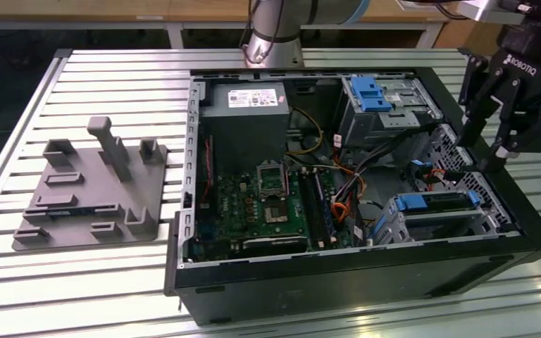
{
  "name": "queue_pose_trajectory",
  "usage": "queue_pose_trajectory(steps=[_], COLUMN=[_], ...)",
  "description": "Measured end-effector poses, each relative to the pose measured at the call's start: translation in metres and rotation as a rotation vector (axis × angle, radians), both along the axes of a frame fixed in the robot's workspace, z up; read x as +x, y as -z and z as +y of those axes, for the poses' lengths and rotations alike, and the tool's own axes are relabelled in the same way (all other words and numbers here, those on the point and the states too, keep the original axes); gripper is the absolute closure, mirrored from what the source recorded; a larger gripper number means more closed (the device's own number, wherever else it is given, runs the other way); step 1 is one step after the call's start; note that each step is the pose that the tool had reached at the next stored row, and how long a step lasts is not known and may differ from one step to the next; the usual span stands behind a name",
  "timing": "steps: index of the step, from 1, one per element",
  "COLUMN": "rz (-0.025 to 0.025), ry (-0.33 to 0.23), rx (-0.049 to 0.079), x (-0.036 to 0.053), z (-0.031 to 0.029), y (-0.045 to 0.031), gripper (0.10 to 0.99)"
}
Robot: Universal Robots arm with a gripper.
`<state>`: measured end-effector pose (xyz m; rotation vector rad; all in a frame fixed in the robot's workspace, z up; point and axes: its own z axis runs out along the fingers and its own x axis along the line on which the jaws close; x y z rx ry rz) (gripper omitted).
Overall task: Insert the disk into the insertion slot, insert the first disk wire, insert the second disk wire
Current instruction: 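Insert the first disk wire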
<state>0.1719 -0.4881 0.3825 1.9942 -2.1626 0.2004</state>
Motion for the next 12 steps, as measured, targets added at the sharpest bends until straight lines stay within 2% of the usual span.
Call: queue_pose_trajectory(steps=[4,8,10,11,12], rz=[0.0003,0.0005,0.0009,0.0013,0.0017], ry=[0.015,0.076,0.093,0.096,0.098], rx=[-0.004,-0.005,-0.009,-0.012,-0.015], x=[0.0005,0.0005,0.0012,0.0024,0.0037], z=[0.0002,0.0002,0.0002,0.0003,0.0004], y=[0.0055,0.0096,0.0111,0.0116,0.0123], gripper=[0.525,0.525,0.541,0.616,0.616])
